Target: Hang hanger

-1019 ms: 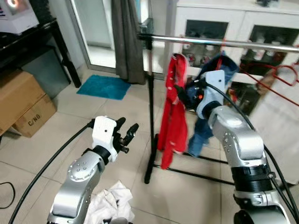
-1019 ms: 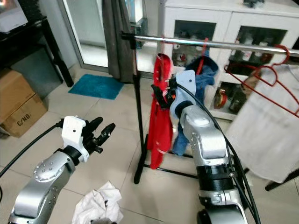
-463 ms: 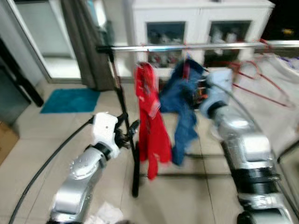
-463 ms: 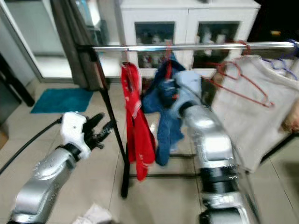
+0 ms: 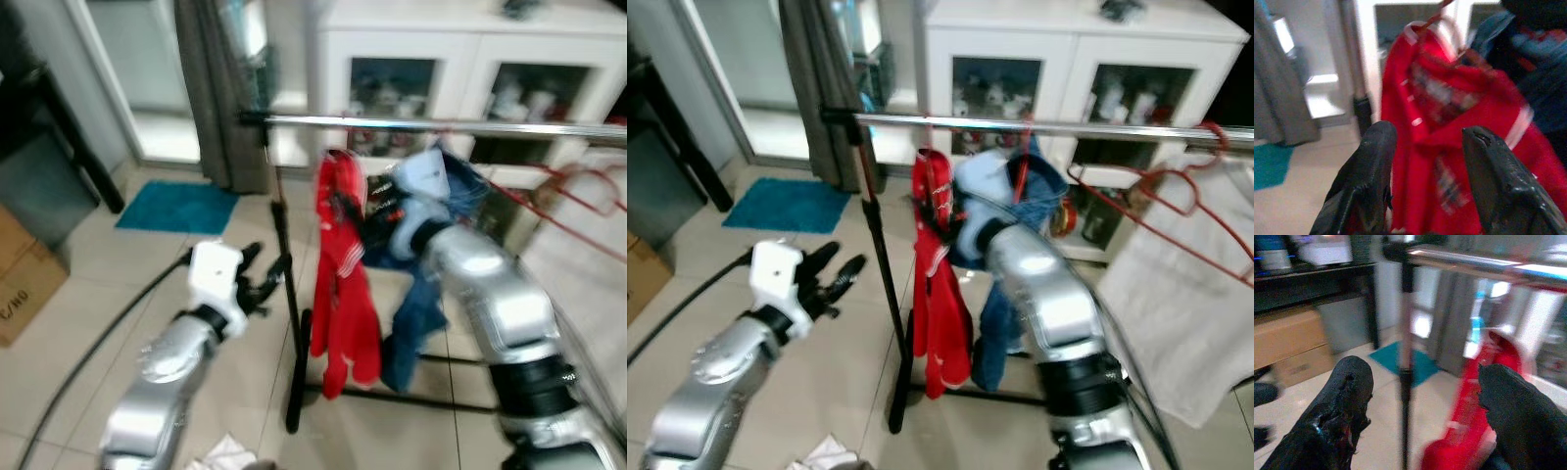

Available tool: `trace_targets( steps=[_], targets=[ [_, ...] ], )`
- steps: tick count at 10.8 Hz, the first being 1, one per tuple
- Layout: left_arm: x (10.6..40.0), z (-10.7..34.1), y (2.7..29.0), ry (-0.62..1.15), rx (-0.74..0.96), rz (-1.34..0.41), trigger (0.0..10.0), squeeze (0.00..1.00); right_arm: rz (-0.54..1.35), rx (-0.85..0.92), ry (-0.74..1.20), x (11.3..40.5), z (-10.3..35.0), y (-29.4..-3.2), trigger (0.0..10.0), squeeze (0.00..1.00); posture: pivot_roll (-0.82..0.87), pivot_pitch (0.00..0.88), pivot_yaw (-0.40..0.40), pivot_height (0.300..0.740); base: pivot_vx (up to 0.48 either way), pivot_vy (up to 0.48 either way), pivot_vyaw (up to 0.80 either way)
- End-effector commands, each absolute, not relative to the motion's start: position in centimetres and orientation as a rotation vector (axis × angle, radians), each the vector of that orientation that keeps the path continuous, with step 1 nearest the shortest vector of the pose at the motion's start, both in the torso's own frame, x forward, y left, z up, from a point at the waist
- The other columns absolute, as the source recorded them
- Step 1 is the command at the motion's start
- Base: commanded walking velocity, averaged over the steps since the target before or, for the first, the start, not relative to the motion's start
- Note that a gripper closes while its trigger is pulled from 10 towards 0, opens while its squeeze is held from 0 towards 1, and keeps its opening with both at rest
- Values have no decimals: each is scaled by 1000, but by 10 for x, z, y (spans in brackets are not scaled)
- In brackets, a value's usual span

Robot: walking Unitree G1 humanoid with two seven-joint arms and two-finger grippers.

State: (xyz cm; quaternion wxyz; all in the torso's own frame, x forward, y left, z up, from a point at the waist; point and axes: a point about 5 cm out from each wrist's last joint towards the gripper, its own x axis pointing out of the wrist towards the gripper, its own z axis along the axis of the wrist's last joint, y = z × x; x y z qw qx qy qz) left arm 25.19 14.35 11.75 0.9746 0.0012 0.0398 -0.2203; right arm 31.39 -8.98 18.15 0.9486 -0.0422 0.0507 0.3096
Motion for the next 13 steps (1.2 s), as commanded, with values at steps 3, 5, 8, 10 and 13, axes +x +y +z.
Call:
trace_targets(
  steps=[3, 5, 8, 10, 13],
  targets=[
    [250, 117, 140, 86, 50, -482, 10000, 0, 584, -48, 120, 315, 183, -99, 10000, 0, 18, 0, 54, 740, 0, 0, 0],
    [251, 117, 141, 88, 52, -484, 10000, 0, 531, 12, 126, 323, 187, -103, 10000, 1000, 17, 0, 60, 740, 0, 0, 0],
    [251, 117, 141, 90, 61, -483, 10000, 0, 497, 18, 132, 331, 189, -100, 10000, 1000, 21, 0, 55, 740, 0, 0, 0],
    [250, 116, 141, 94, 62, -480, 10000, 0, 473, 35, 151, 331, 184, -101, 10000, 1000, 19, 0, 56, 740, 0, 0, 0],
    [253, 118, 146, 87, 72, -477, 10000, 0, 440, 59, 157, 346, 185, -97, 10000, 1000, 18, 0, 64, 740, 0, 0, 0]
  ],
)
